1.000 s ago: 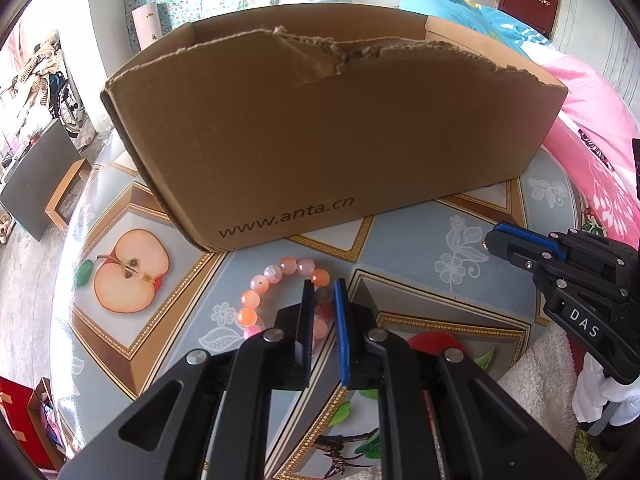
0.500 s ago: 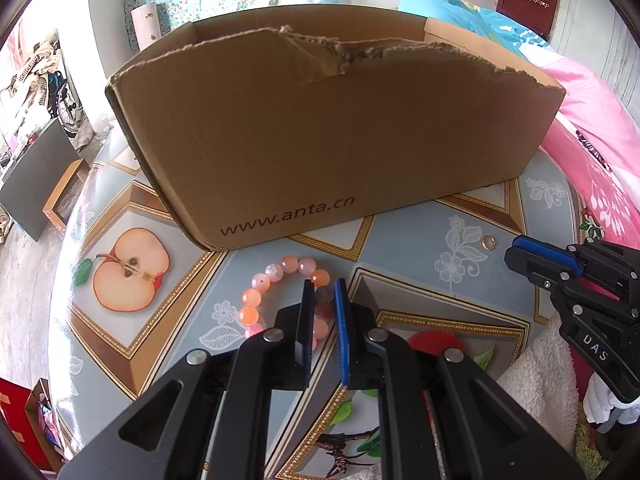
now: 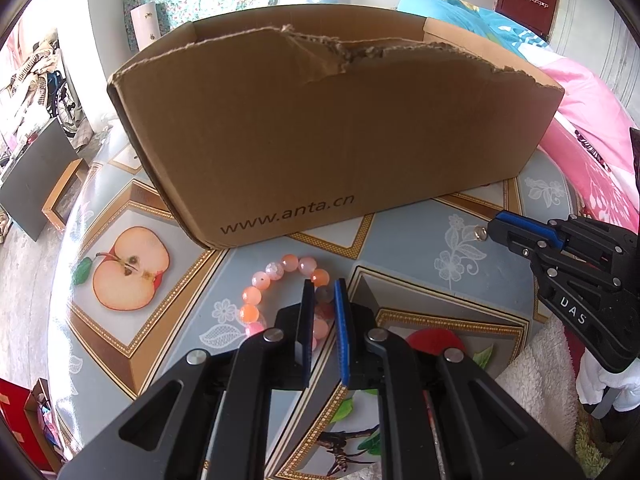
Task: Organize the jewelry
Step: 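Close the left tool on the bracelet while the right tool closes on the gold ring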
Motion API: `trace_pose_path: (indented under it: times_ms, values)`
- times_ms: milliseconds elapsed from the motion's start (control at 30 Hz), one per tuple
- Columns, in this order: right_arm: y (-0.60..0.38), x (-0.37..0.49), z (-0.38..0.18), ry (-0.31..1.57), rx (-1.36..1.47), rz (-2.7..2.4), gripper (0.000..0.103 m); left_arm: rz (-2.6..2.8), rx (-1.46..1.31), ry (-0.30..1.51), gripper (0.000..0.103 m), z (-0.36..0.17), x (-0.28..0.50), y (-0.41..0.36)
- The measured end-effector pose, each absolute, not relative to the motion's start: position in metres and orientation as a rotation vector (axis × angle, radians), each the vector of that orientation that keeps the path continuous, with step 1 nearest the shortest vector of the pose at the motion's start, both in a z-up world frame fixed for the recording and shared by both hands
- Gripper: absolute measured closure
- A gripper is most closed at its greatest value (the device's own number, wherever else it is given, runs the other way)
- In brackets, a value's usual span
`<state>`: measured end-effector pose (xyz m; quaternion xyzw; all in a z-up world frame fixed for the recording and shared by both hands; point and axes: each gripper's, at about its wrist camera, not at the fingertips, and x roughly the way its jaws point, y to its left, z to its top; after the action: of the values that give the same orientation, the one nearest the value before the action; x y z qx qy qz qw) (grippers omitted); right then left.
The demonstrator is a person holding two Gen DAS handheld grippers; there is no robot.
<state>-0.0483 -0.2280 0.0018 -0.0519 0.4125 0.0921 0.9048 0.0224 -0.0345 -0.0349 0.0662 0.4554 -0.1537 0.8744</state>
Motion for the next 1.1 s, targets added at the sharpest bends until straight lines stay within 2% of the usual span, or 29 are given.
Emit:
trace_pose_path:
  times_ms: [100, 167, 233, 433, 567, 1100]
  values:
    - [-0.233, -0.047, 0.004, 0.848, -0.066, 0.231, 0.093, -0.323, 0.138, 0.951, 0.094, -0.035, 0.023, -0.035]
    - [-0.231, -0.048, 0.004, 0.852, -0.076, 0.247, 0.077, -0.322, 0.138, 0.951, 0.093, -0.035, 0.023, -0.035]
    - [-0.227, -0.047, 0.003, 0.846, -0.092, 0.244, 0.074, -0.323, 0.137, 0.951, 0.093, -0.035, 0.023, -0.035]
    - [-0.218, -0.035, -0.004, 0.843, -0.118, 0.245, 0.075, -0.324, 0.138, 0.951, 0.093, -0.035, 0.023, -0.035]
    - [-0.212, -0.038, -0.005, 0.839, -0.141, 0.263, 0.092, -0.323, 0.138, 0.95, 0.093, -0.035, 0.023, -0.035]
    - [-0.257, -0.034, 0.012, 0.837, -0.056, 0.263, 0.094, -0.323, 0.139, 0.951, 0.093, -0.034, 0.024, -0.036]
